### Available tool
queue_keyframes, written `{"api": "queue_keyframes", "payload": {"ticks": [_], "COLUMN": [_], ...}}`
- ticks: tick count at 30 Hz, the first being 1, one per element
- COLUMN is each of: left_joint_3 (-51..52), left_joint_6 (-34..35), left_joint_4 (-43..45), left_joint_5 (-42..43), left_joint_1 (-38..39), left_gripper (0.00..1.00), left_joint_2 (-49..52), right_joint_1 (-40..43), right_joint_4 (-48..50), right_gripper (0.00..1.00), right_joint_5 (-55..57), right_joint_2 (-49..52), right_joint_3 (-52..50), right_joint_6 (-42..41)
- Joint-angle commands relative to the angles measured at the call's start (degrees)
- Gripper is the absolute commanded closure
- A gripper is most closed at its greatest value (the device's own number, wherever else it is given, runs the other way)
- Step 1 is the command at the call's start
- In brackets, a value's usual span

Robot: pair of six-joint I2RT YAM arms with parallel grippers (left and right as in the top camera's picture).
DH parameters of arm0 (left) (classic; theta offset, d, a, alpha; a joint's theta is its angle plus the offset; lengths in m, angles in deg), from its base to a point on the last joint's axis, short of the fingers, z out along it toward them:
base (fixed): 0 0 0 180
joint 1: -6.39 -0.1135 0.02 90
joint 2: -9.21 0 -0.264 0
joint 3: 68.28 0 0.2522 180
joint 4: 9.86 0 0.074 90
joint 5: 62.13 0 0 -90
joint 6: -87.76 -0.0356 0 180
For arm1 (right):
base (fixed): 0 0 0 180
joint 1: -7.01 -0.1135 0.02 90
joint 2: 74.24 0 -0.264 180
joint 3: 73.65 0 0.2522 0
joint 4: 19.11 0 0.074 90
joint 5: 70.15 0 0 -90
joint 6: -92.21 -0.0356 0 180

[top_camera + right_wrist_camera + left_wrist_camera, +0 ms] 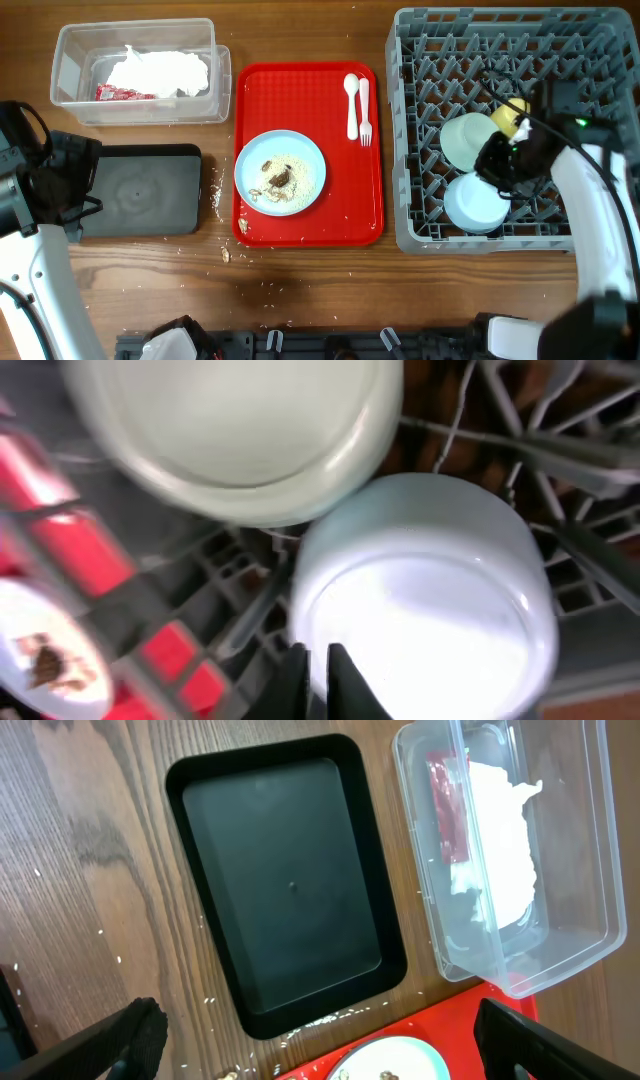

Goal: Sort waste into correct bins and load items into the dishwasher rack

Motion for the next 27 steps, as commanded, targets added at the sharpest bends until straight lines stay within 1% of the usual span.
{"api": "queue_keyframes", "payload": {"ticks": [1, 2, 4, 6, 9, 12, 15, 18, 23, 25, 27], "left_joint_3": [0.04, 0.04, 0.04, 0.04, 0.04, 0.04, 0.04, 0.04, 0.04, 0.04, 0.04], "left_joint_6": [-0.33, -0.33, -0.33, -0.33, -0.33, -0.33, -0.33, -0.33, -0.33, -0.33, -0.33], "left_joint_4": [0.15, 0.15, 0.15, 0.15, 0.15, 0.15, 0.15, 0.15, 0.15, 0.15, 0.15], "left_joint_5": [-0.57, -0.55, -0.55, -0.55, -0.57, -0.55, -0.57, -0.55, -0.55, -0.55, -0.57], "left_joint_1": [-0.37, -0.37, -0.37, -0.37, -0.37, -0.37, -0.37, -0.37, -0.37, -0.37, -0.37], "left_gripper": [0.00, 0.00, 0.00, 0.00, 0.00, 0.00, 0.00, 0.00, 0.00, 0.00, 0.00], "left_joint_2": [-0.09, -0.11, -0.11, -0.11, -0.09, -0.11, -0.09, -0.09, -0.09, -0.11, -0.09], "right_joint_1": [-0.22, -0.22, -0.22, -0.22, -0.22, -0.24, -0.98, -2.80, -4.44, -4.46, -4.46], "right_joint_4": [1.51, 3.13, 7.17, 11.39, 17.20, 19.80, 19.91, 19.52, 18.45, 17.25, 16.48], "right_gripper": [0.78, 0.74, 0.73, 0.74, 0.79, 0.82, 0.85, 0.86, 0.86, 0.92, 0.92], "right_joint_5": [-0.57, -0.59, -0.55, -0.55, -0.35, -2.43, -4.26, -4.28, -3.37, -2.58, -2.23], "right_joint_2": [-7.67, -8.70, -8.81, -6.84, -1.16, 4.59, 10.78, 14.36, 14.86, 14.38, 12.52], "right_joint_3": [2.93, 2.93, 2.93, 2.91, 2.91, 2.93, 2.91, 2.91, 2.93, 2.95, 2.99], "right_joint_6": [-0.26, 0.00, 0.74, 0.87, 0.76, 0.79, 1.77, 4.46, 4.37, 4.07, 3.98]}}
